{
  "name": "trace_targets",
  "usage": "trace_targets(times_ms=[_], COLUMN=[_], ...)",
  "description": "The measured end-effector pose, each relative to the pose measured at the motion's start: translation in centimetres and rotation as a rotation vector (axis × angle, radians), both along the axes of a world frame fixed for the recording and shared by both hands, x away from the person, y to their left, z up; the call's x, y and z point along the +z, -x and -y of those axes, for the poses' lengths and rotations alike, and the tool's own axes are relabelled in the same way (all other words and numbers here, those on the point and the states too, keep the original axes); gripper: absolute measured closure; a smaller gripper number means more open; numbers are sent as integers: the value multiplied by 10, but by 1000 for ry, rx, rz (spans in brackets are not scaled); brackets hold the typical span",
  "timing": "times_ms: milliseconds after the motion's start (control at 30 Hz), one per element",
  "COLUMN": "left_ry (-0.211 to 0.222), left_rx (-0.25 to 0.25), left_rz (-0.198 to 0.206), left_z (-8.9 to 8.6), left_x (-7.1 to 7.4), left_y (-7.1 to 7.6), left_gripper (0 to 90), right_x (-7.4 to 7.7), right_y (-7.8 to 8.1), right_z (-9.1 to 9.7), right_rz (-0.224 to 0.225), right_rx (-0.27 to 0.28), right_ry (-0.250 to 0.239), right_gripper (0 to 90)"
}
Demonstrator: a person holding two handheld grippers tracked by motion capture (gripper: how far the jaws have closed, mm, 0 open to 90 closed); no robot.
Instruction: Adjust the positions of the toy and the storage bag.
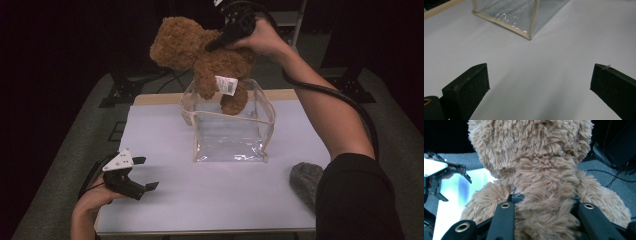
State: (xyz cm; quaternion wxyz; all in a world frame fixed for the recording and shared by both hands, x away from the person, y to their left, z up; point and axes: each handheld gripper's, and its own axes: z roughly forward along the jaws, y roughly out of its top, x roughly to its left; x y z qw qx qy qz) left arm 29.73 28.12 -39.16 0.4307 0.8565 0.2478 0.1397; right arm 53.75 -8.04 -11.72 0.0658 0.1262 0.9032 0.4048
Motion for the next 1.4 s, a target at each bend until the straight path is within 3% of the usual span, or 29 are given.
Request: trace_targets(times_ms=[167, 500, 600, 1067, 1400], left_ry=[2, 4, 3, -3, -2], left_rx=[-6, -23, -32, -28, -30], left_rz=[-5, -4, -1, -20, -15], left_z=[1, 4, 5, 6, 6], left_x=[-2, 0, 0, -5, -4], left_y=[-1, 0, 1, -2, -1], left_gripper=[15, 15, 15, 15, 15], right_x=[-12, -29, -32, -57, -81], right_y=[12, 55, 58, 3, 1], right_z=[-3, -12, -10, 35, 38], right_rz=[-7, -40, -48, -107, -133], right_rx=[26, 97, 97, -113, -137], right_ry=[11, 11, 3, -26, 9], right_gripper=[633, 632, 632, 630, 625])
